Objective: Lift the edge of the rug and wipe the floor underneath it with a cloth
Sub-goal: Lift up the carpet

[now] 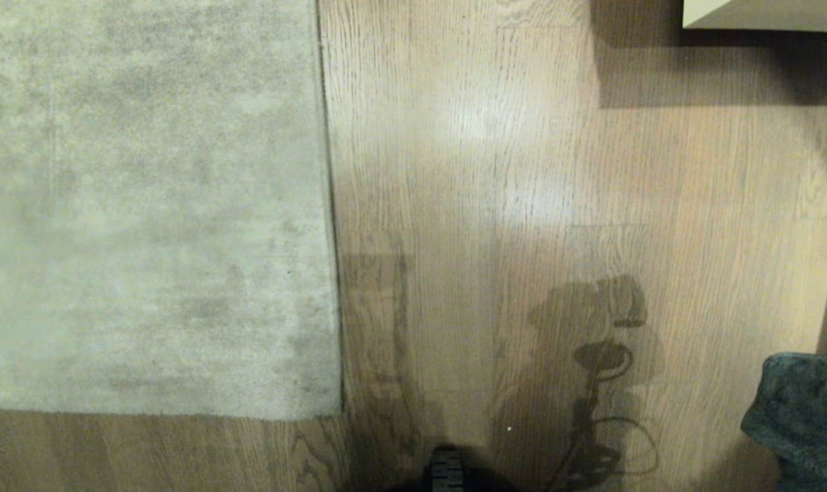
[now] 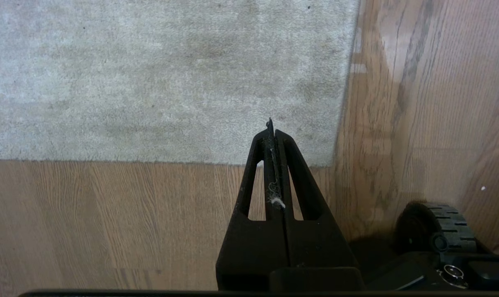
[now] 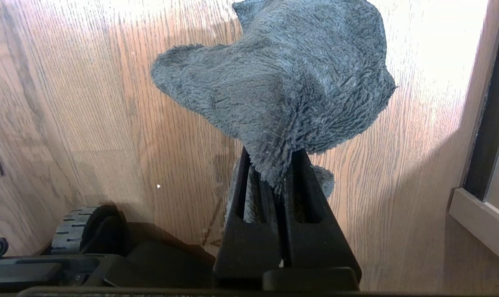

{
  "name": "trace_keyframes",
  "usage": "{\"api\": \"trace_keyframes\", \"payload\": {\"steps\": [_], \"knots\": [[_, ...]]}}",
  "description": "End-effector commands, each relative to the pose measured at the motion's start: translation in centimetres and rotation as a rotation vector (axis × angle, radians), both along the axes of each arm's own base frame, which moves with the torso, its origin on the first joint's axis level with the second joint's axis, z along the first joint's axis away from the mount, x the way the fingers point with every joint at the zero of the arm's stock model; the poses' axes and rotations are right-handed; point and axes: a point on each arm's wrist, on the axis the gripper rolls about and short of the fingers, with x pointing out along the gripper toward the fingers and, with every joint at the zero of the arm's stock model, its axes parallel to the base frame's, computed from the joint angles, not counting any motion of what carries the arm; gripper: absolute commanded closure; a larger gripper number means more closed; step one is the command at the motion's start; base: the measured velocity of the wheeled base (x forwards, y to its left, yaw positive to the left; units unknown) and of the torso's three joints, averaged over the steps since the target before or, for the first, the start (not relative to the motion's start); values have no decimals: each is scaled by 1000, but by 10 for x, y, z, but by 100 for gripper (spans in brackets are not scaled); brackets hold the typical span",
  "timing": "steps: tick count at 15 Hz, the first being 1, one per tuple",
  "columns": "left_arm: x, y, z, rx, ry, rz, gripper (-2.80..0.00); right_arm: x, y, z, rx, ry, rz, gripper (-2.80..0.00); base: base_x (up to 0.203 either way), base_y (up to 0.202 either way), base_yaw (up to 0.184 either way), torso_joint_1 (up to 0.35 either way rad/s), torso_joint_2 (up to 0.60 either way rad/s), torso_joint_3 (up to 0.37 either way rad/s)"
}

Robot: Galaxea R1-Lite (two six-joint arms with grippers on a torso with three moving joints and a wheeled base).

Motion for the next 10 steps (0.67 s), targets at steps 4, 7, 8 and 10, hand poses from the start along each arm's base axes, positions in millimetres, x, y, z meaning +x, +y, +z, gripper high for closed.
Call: {"api": "trace_keyframes", "payload": {"steps": [4,7,8,10], "knots": [[0,0,0,-2,0,1,0,0,0,0,0,1,0,0,0,0,0,0,0,0],[3,0,1,-1,49,-1,0,0,0,0,0,1,0,0,0,0,0,0,0,0],[6,0,1,-1,92,-1,0,0,0,0,0,1,0,0,0,0,0,0,0,0],[14,0,3,1,199,-13,0,0,0,0,0,1,0,0,0,0,0,0,0,0]]}}
